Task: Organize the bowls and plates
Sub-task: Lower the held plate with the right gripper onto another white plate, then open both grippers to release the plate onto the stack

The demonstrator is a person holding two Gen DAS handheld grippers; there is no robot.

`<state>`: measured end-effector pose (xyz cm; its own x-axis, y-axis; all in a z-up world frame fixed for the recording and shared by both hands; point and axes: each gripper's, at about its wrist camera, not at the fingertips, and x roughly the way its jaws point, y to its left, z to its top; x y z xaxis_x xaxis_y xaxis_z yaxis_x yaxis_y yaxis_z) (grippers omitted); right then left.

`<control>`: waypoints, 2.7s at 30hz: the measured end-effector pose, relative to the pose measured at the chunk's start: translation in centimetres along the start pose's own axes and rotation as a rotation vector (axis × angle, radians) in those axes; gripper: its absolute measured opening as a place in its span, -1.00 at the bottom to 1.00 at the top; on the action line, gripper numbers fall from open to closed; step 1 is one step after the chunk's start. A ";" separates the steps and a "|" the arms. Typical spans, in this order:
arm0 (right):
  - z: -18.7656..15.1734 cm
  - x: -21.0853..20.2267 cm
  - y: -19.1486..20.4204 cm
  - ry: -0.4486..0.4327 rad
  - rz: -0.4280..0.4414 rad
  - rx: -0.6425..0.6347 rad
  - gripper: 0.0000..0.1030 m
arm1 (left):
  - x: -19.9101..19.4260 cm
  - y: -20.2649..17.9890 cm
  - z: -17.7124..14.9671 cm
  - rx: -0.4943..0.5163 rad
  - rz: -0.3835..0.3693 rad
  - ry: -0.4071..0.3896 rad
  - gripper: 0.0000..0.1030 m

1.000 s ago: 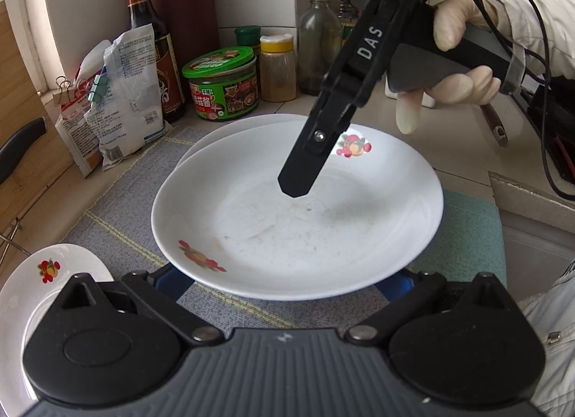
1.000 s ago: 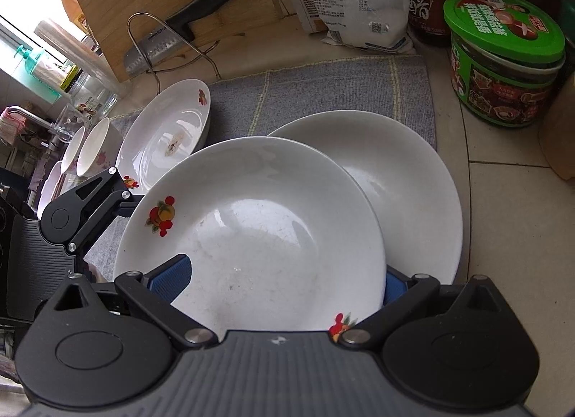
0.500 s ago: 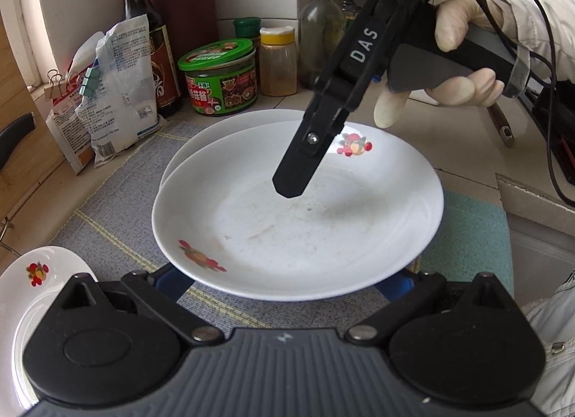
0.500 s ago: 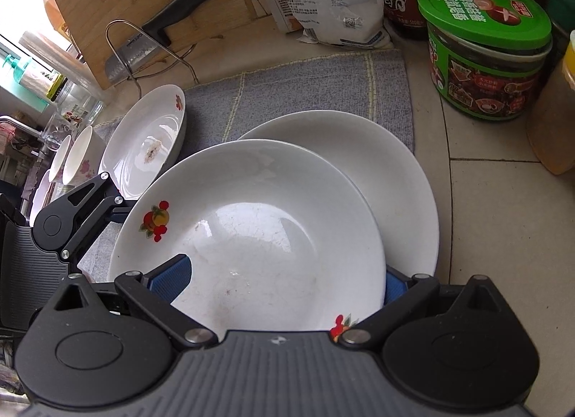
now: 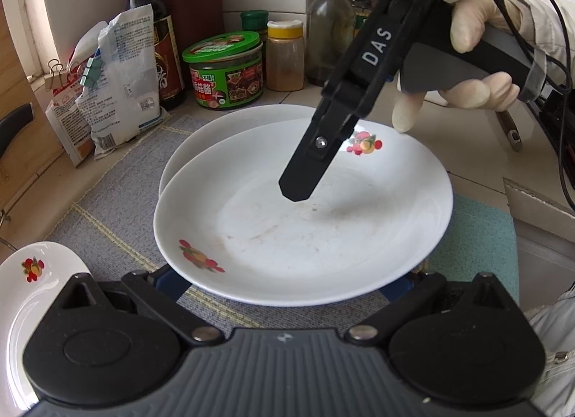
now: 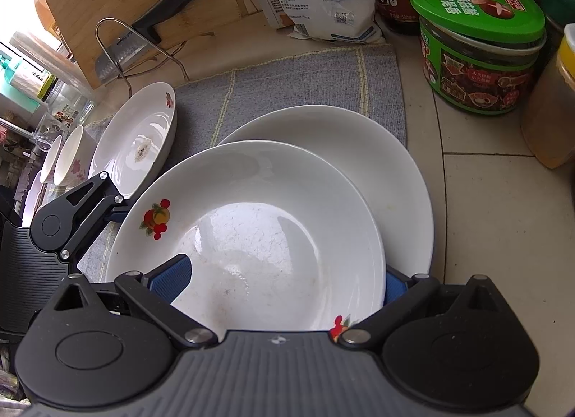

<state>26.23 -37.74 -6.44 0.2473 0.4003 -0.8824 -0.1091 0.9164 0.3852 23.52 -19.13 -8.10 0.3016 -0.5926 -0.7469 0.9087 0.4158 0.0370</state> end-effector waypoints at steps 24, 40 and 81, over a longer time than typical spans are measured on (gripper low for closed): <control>-0.2 -0.8 -0.5 -0.003 -0.004 0.059 1.00 | 0.3 0.5 0.2 0.015 0.020 0.031 0.98; -0.7 -1.3 -0.2 0.000 -0.002 0.062 1.00 | 0.1 0.0 0.0 -0.002 0.053 0.015 0.98; -4.4 -2.6 3.6 -0.062 -0.233 0.124 1.00 | 0.1 0.2 -0.1 0.002 0.011 -0.036 0.99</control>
<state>21.00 -35.50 -3.97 0.3107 0.1742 -0.9344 0.0760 0.9754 0.2071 23.71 -19.04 -8.27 0.3219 -0.6124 -0.7220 0.9059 0.4209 0.0468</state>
